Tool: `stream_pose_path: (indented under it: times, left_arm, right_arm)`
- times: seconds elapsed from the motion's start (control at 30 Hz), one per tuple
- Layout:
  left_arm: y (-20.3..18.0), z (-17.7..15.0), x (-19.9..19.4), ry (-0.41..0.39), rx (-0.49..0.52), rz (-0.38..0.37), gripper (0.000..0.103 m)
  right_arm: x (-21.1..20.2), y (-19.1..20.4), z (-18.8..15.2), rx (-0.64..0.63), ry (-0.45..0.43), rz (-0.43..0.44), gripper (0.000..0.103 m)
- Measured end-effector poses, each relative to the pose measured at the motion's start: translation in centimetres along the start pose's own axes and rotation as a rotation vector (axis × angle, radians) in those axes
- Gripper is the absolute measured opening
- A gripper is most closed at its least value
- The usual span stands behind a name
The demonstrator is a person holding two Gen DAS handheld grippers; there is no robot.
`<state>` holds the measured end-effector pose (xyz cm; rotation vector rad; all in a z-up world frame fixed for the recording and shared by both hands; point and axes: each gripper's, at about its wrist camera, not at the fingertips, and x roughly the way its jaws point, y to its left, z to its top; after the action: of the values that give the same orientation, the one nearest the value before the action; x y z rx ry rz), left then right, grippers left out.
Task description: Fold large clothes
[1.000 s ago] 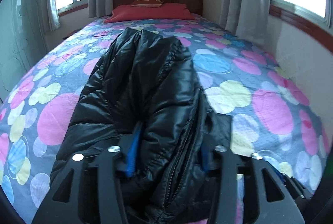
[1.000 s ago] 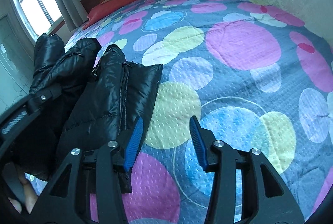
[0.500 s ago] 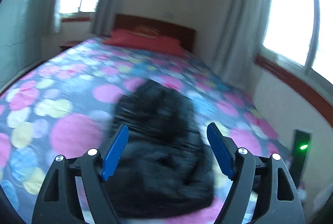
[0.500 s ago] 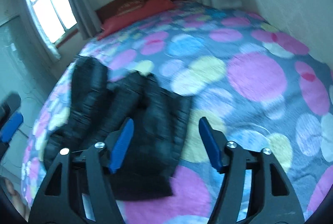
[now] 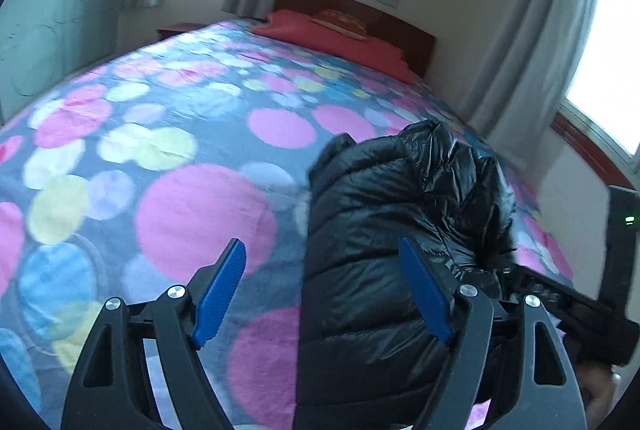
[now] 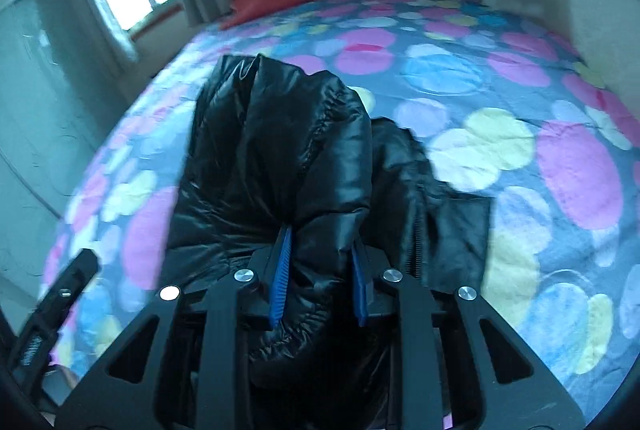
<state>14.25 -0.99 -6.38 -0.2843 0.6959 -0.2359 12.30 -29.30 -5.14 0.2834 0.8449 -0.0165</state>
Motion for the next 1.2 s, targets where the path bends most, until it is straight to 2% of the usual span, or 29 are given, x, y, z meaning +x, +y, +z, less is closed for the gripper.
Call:
stream_pose_path:
  times: [0.13, 0.23, 0.27, 0.33, 0.5, 0.6, 0.77, 0.87, 0.97, 1.07, 1.13, 1.2]
  left_arm:
    - [-2.5, -0.5, 2.4, 0.054, 0.025, -0.08, 0.078]
    - [-4.3, -1.2, 5.1, 0.138, 0.06, -0.093, 0.078]
    - [-4.6, -1.6, 6.2, 0.181, 0.053, -0.101, 0.078]
    - [-4.7, -2.4, 7.6, 0.205, 0.001, -0.108, 0.081]
    - [-5.9, -3.3, 9.4, 0.205, 0.076, -0.033, 0.082]
    - [-5.8, -3.5, 10.4, 0.217, 0.091, -0.012, 0.083]
    - [-5.6, -4.1, 10.9, 0.2, 0.093, -0.006, 0.083]
    - [-5.1, -3.7, 10.3, 0.194, 0.072, -0.032, 0.083]
    - [-4.4, -3.4, 9.3, 0.204, 0.038, -0.061, 0.083]
    - [-4.1, -3.0, 7.7, 0.193, 0.047, -0.057, 0.083]
    - [-3.9, -2.5, 6.2, 0.157, 0.069, -0.048, 0.083]
    - [-3.5, -1.5, 5.3, 0.125, 0.082, -0.047, 0.083]
  right_arm:
    - [1.3, -3.3, -0.4, 0.04, 0.023, -0.022, 0.025]
    - [2.5, -5.8, -0.8, 0.067, 0.036, -0.022, 0.024]
    - [2.9, -6.6, -1.0, 0.08, 0.04, -0.012, 0.024]
    - [3.9, -7.8, -1.4, 0.095, 0.056, 0.002, 0.024]
    - [5.5, -8.6, -2.5, 0.084, 0.049, 0.005, 0.024]
    - [6.3, -8.7, -3.2, 0.087, 0.04, 0.006, 0.023]
    - [6.6, -9.0, -3.9, 0.102, 0.01, 0.011, 0.023]
    - [5.7, -8.6, -3.7, 0.103, 0.003, 0.008, 0.024]
    - [4.4, -8.4, -3.4, 0.106, -0.001, 0.016, 0.031]
    - [2.7, -7.7, -3.1, 0.082, 0.001, -0.007, 0.037]
    - [1.2, -7.1, -2.8, 0.07, 0.001, -0.042, 0.043]
    - [-0.8, -6.2, -2.3, 0.044, -0.028, -0.098, 0.045]
